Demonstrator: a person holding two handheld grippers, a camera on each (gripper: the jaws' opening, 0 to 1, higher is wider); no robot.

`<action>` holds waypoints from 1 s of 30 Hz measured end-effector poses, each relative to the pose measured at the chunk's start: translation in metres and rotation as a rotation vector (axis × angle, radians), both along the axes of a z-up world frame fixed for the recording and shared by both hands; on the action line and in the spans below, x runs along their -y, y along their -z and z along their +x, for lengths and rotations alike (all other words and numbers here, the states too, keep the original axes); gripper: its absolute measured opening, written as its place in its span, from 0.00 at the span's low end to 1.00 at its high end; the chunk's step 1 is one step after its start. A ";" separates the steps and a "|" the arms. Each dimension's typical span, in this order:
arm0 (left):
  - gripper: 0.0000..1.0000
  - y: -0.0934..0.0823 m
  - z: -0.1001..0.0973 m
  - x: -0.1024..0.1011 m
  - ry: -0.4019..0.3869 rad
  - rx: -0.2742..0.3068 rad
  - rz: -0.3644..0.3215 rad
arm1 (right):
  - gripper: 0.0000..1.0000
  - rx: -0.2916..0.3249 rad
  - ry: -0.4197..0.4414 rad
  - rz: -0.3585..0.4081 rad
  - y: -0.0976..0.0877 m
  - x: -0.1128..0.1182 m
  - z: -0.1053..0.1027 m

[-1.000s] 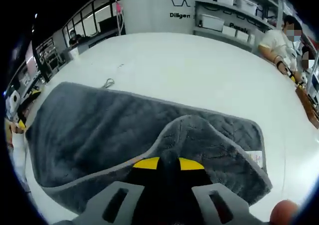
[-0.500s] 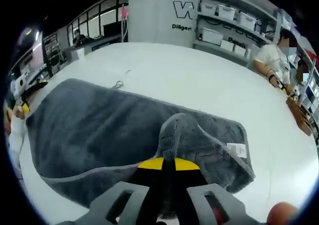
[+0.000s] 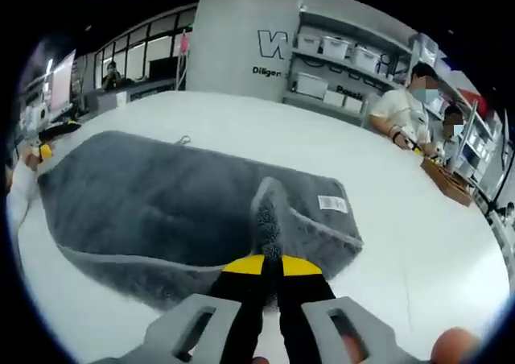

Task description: Open the folded towel by lifting each exposed corner and separating the folded layers until the towel lies flat within the target outline without major curled edges

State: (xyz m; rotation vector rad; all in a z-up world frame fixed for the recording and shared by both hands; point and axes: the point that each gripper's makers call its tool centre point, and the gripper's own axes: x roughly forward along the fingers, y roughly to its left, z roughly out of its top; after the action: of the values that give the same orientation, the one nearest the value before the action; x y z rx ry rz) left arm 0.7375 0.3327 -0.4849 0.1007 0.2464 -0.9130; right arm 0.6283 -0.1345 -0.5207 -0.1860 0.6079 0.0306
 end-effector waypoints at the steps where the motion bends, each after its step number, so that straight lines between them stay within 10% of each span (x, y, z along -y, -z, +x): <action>1: 0.99 0.000 0.000 0.000 0.001 0.000 0.000 | 0.00 0.001 0.009 0.000 0.003 0.001 -0.004; 22: 0.98 -0.003 -0.002 -0.003 -0.007 0.002 -0.019 | 0.01 0.031 0.161 0.105 0.038 0.026 -0.053; 30: 0.98 -0.003 -0.002 -0.005 -0.011 0.002 -0.022 | 0.26 0.021 0.253 0.171 0.030 0.037 -0.074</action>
State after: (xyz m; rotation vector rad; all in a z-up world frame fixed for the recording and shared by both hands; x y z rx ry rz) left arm 0.7360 0.3375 -0.4816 0.0798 0.2349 -0.9044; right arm 0.5539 -0.1715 -0.5507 0.0569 0.6007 -0.1637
